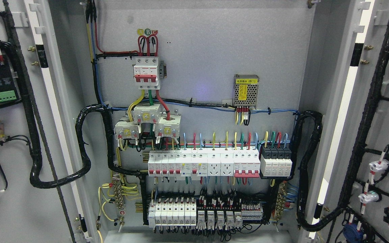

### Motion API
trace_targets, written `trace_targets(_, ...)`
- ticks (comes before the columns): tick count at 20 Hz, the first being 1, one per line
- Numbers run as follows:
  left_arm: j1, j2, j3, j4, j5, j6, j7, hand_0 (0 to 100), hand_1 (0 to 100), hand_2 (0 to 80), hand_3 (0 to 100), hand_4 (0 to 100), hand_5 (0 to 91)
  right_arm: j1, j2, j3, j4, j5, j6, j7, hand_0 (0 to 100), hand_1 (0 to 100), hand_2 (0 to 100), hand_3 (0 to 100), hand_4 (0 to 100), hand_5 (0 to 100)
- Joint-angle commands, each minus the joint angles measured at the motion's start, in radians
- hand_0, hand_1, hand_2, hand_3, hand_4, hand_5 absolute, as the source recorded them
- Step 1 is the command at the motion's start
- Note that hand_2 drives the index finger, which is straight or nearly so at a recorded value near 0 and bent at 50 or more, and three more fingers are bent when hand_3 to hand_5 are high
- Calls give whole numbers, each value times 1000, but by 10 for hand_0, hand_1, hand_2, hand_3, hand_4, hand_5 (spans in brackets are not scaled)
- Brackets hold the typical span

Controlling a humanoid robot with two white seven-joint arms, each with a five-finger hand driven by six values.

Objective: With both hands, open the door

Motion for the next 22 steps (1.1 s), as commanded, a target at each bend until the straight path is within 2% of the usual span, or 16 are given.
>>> trace_targets(1, 81, -37, -10, 59, -32, 59, 0, 0, 0, 0, 0, 0, 0, 74, 21, 120, 213, 8, -1, 9, 386, 0, 0, 0, 0, 0)
trace_targets(8, 161, -30, -11, 200, -89, 97, -7, 0, 0, 0, 0, 0, 0, 143, 21, 129, 379, 8, -1, 9, 386, 0, 0, 0, 0, 0)
trace_targets(11, 158, -25, -11, 301, -113, 183, -8, 0, 0, 0, 0, 0, 0, 148, 18, 197, 504, 14, -2, 11, 386, 0, 0, 0, 0, 0)
trace_targets(14, 151, -25, -28, 413, -139, 191, -8, 0, 0, 0, 0, 0, 0, 134, 29, 234, 653, 16, -1, 11, 386, 0, 0, 0, 0, 0)
trace_targets(18, 123, -27, -79, 602, -166, 183, -10, 0, 0, 0, 0, 0, 0, 13, 110, 234, 906, 99, -1, 14, 386, 0, 0, 0, 0, 0)
trace_targets(22, 36, -40, -93, 815, -190, 183, -10, 0, 0, 0, 0, 0, 0, -154, 203, 229, 1259, 188, 4, 14, 386, 0, 0, 0, 0, 0)
